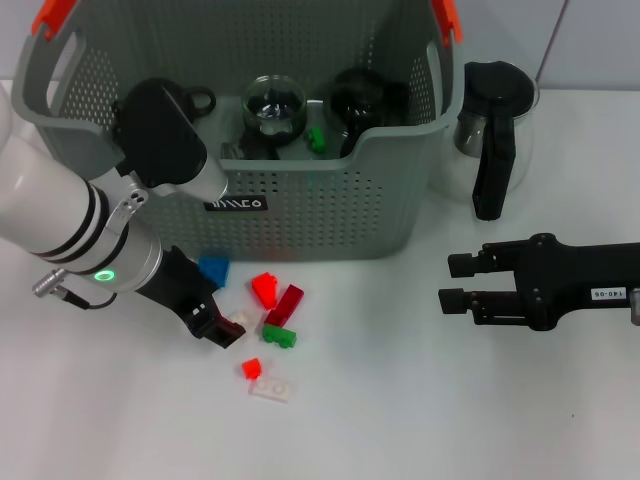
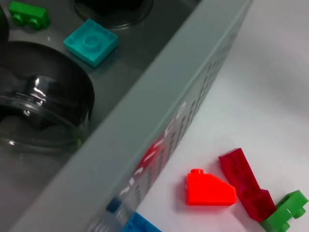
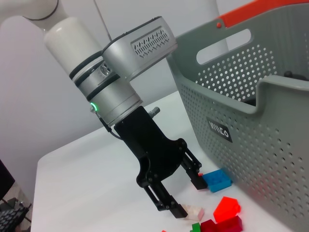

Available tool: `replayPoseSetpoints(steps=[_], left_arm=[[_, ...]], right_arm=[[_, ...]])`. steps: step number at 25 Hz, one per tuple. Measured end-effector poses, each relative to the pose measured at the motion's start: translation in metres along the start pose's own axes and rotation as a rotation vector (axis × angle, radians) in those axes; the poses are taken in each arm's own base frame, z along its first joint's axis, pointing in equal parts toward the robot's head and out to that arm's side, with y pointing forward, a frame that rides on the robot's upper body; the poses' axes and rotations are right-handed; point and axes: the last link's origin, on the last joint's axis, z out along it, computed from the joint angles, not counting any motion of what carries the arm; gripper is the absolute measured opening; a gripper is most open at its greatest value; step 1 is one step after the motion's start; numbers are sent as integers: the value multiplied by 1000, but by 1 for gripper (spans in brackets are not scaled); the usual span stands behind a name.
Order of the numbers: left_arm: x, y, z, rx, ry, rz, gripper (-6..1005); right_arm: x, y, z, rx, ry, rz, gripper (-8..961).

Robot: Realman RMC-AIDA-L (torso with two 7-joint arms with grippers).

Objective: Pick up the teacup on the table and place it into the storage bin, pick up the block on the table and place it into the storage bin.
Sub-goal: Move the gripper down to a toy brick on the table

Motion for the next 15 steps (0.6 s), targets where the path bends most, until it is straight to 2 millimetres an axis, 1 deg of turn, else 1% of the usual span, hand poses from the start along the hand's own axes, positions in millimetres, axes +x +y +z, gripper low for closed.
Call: replayPoseSetpoints(steps=[5,11,15], left_arm=[[0,4,2,-13,-10,7,709],[-2,6,3,-18,-15,-2,560],[-3,6,4,-19,-14,-6,523]], right_arm=[[-1,0,0,-1,0,-2,582],[-1,0,0,-1,0,-3,582],[-2,0,1,-2,0,-4,582]])
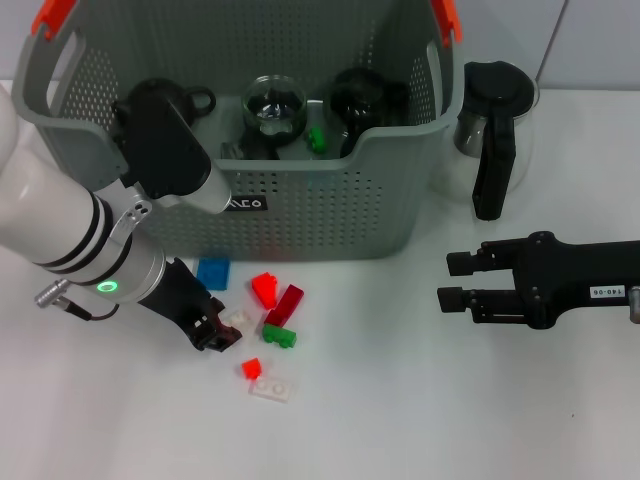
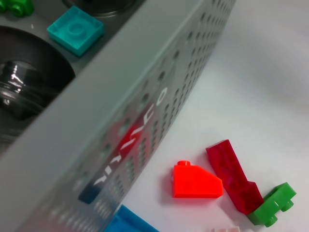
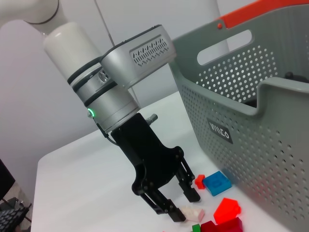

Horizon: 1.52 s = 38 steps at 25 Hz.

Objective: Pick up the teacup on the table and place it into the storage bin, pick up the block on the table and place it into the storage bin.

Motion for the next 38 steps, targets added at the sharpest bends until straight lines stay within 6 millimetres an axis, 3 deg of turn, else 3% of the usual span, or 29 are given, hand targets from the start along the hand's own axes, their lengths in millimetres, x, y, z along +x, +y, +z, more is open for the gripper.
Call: replayPoseSetpoints(steps=[7,9,15,20,24,28,33,34,36,38], left_arm=[[2,1,1,2,-4,-2,457],[2,1,1,3,-3,-2,363],[2,0,-1,3,-3,-17,304],[1,0,-1,2,-9,-24,184],[1,1,-9,-26,-2,-29,193],[4,2,-40,-113,53,-20,201],[9,-3,-114,-249,268,3,212],[9,-3,-114,-249,268,3,214],[19,-14,-154,-258,453,14,218],[28,-23,-171,-231,560,2,223]], right_arm=[[1,0,0,1,0,3,582],[1,0,-1,1,0,3,582],[3,1,-1,3,0,7,582],[3,1,-1,3,0,6,582],[2,0,-1,2,0,5,582],[2,0,-1,1,0,4,582],[2,1,-1,0,0,5,582],[2,1,-1,0,0,6,582],[3,1,-1,-2,0,8,582],[4,2,-2,-4,0,9,582]])
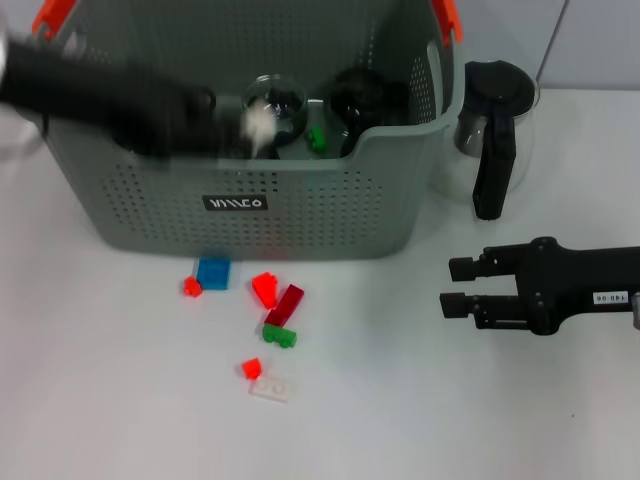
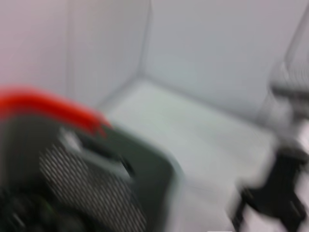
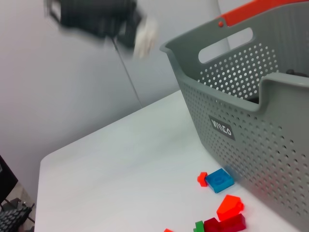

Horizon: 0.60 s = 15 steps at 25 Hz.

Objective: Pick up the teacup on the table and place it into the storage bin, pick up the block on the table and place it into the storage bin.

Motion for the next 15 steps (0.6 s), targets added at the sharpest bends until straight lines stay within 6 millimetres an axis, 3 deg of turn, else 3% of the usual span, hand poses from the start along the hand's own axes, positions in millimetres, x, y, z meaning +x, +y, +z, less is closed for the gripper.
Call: replayPoseSetpoints(steps=[4,8,12,15], left_arm=[[34,-23,-1,119,153,-44,231],[50,-52,27,217,173,-110,240],[44,-76,67,338,64,-99,249],[35,-83,89,391,-42,-61,255]], right_arm=[[0,0,0,-2,0,1,582],[0,1,0,-5,0,0,582],[-1,1,1,-8,0,-3,582],[-2,1,1,-10,0,-5,582]])
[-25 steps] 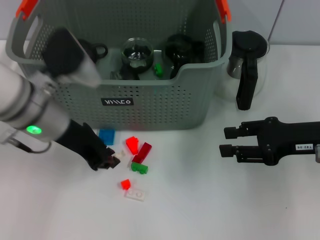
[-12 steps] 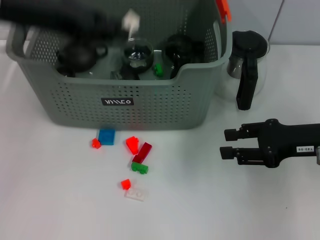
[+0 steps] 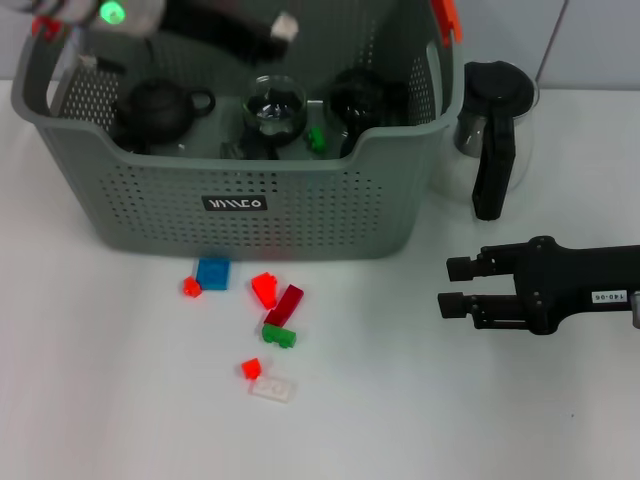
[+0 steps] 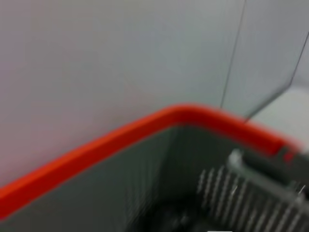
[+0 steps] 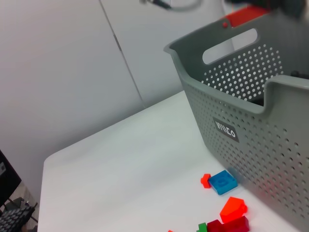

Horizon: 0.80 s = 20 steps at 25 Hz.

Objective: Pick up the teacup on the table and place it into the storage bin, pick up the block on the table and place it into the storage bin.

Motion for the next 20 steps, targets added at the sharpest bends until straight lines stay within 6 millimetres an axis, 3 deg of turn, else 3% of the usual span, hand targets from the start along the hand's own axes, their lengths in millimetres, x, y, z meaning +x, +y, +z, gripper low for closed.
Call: replayPoseSetpoints(steps=[5,12,15,19,20], left_arm=[[-12,7,27,91,-143,74,266],[-10,13,32,123,-169,97,281],[-2,17,21,101,-136,74,287],[9,26,-15,37,-23,27,296],[8,28,-29,14,18,14,375]], right_arm=[[-1,0,0,1,0,-1,582],[-1,-1,1,2,0,-3,582],[-1,-1,1,2,0,-3,582],[-1,0,1,-2,0,-3,583],[-1,0,0,-1,0,-3,583]])
